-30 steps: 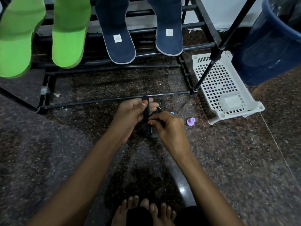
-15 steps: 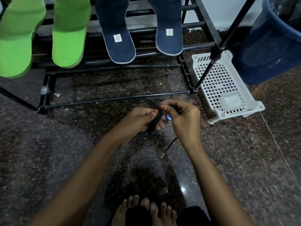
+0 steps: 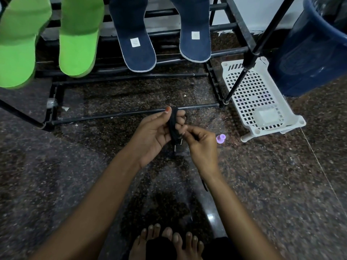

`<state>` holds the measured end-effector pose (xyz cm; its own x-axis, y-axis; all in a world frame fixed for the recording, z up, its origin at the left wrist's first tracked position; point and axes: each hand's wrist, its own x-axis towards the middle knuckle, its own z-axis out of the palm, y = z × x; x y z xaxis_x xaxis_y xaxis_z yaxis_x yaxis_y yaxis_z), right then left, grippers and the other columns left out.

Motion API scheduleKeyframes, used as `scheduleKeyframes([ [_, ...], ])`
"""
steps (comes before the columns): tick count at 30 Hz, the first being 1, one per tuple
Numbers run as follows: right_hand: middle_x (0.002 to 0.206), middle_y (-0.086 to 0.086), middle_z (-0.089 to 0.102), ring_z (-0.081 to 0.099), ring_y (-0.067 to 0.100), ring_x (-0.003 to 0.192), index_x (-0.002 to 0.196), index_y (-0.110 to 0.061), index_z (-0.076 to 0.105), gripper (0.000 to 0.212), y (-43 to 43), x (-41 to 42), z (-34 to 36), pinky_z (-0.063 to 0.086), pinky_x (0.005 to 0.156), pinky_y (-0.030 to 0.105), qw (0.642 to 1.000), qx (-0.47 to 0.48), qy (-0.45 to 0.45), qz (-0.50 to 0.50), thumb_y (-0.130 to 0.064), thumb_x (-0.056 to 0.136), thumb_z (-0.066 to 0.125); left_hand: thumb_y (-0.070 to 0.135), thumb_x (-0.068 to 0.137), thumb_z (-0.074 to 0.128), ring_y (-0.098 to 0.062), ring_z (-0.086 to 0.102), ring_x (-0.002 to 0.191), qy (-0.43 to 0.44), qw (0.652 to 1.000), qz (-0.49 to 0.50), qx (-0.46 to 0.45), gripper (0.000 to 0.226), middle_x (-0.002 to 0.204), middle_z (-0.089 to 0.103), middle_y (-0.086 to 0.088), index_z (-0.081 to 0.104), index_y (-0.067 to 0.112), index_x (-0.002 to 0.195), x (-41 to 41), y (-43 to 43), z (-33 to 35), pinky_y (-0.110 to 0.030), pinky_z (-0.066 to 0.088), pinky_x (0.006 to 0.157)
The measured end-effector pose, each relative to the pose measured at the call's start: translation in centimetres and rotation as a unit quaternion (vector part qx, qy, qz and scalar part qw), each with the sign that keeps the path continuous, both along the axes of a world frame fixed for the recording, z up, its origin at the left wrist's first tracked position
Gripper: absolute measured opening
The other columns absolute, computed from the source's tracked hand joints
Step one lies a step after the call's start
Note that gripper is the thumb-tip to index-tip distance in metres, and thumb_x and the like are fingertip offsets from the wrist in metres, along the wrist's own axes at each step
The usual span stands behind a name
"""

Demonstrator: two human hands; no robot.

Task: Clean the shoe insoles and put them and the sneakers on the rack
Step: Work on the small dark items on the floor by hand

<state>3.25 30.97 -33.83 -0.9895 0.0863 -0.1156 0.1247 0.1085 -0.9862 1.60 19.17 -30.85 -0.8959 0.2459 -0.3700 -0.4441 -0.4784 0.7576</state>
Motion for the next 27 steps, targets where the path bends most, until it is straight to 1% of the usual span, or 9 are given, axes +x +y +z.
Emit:
scheduleKeyframes([
  [2, 0.08, -0.005, 0.067, 0.058, -0.007, 0.07, 0.093, -0.009, 0.069, 0.018, -0.2, 0.3, -0.2, 0.045, 0.07, 0.01, 0.999, 0.036, 0.006, 0.013, 0.002, 0.085, 0.057, 0.018, 0.098, 0.037, -0.007, 0.067, 0.067, 0.0, 1.0, 0.024, -0.004, 0.029, 0.071, 0.07, 0.003, 0.062, 0.006, 0.096, -0.1, -0.1, -0.1, -0.02, 0.056, 0.07],
  [5, 0.075, -0.008, 0.065, 0.058, -0.003, 0.07, 0.093, -0.007, 0.071, 0.016, -0.3, 0.5, -0.4, 0.045, 0.07, 0.011, 0.995, 0.09, 0.008, 0.029, 0.0, 0.085, 0.058, 0.013, 0.099, 0.037, -0.007, 0.069, 0.075, 0.002, 0.999, 0.045, -0.008, 0.026, 0.08, 0.074, 0.0, 0.062, 0.006, 0.099, -0.2, 0.0, -0.2, -0.018, 0.056, 0.076],
  [9, 0.081, -0.001, 0.067, 0.057, 0.002, 0.071, 0.094, -0.003, 0.071, 0.015, -0.3, 0.7, -0.4, 0.041, 0.067, 0.009, 0.98, 0.184, 0.056, 0.057, -0.001, 0.083, 0.061, 0.006, 0.099, 0.038, -0.006, 0.069, 0.082, 0.011, 0.998, 0.053, -0.035, 0.023, 0.086, 0.074, -0.002, 0.06, 0.004, 0.103, -0.3, 0.0, -0.6, -0.019, 0.054, 0.082],
  [12, 0.087, 0.007, 0.07, 0.063, 0.018, 0.077, 0.092, -0.005, 0.071, 0.013, -0.1, 0.7, -0.5, 0.047, 0.069, 0.023, 0.96, 0.253, 0.087, 0.076, -0.005, 0.082, 0.064, 0.004, 0.098, 0.039, -0.006, 0.069, 0.085, 0.028, 0.995, 0.042, -0.092, 0.022, 0.092, 0.072, -0.001, 0.06, 0.006, 0.105, -0.4, 0.0, -1.2, -0.018, 0.053, 0.084],
  [14, 0.087, 0.006, 0.07, 0.064, 0.021, 0.078, 0.09, -0.007, 0.071, 0.011, 0.1, 0.7, -0.4, 0.051, 0.07, 0.034, 0.954, 0.27, 0.1, 0.087, -0.006, 0.081, 0.065, 0.005, 0.098, 0.04, -0.004, 0.068, 0.085, 0.046, 0.987, 0.026, -0.152, 0.021, 0.095, 0.07, -0.001, 0.06, 0.008, 0.105, -0.4, -0.1, -1.6, -0.018, 0.053, 0.084],
  [19, 0.082, 0.002, 0.069, 0.061, 0.018, 0.078, 0.084, -0.012, 0.071, 0.013, 0.4, 0.3, 0.5, 0.05, 0.068, 0.036, 0.946, 0.28, 0.123, 0.104, -0.003, 0.078, 0.065, 0.008, 0.098, 0.043, 0.0, 0.065, 0.09, 0.06, 0.968, -0.038, -0.241, 0.022, 0.096, 0.068, 0.004, 0.061, 0.001, 0.108, -0.2, -0.3, -2.1, -0.012, 0.051, 0.076],
  [22, 0.083, 0.002, 0.07, 0.062, 0.019, 0.08, 0.084, -0.012, 0.072, 0.013, 0.6, 0.1, 0.9, 0.05, 0.071, 0.034, 0.952, 0.26, 0.135, 0.087, -0.003, 0.077, 0.065, 0.009, 0.098, 0.043, 0.006, 0.062, 0.074, 0.063, 0.962, -0.073, -0.255, 0.02, 0.085, 0.066, 0.005, 0.063, 0.009, 0.094, 0.0, -0.4, -1.9, -0.008, 0.045, 0.067],
  [25, 0.08, -0.004, 0.068, 0.061, 0.011, 0.078, 0.083, -0.011, 0.073, 0.012, 0.9, -0.1, 1.2, 0.048, 0.072, 0.022, 0.96, 0.236, 0.134, 0.071, -0.004, 0.077, 0.065, 0.01, 0.099, 0.041, -0.003, 0.06, 0.078, 0.059, 0.958, -0.102, -0.263, 0.024, 0.085, 0.064, -0.006, 0.062, 0.009, 0.085, 0.1, -0.4, -1.7, -0.015, 0.043, 0.072],
  [27, 0.077, -0.01, 0.064, 0.06, 0.006, 0.077, 0.083, -0.011, 0.073, 0.012, 1.2, -0.3, 1.5, 0.046, 0.071, 0.013, 0.971, 0.204, 0.112, 0.057, -0.002, 0.079, 0.065, 0.008, 0.099, 0.038, -0.002, 0.062, 0.071, 0.054, 0.959, -0.128, -0.249, 0.027, 0.081, 0.065, -0.008, 0.062, 0.007, 0.086, 0.2, -0.4, -1.5, -0.015, 0.047, 0.071],
])
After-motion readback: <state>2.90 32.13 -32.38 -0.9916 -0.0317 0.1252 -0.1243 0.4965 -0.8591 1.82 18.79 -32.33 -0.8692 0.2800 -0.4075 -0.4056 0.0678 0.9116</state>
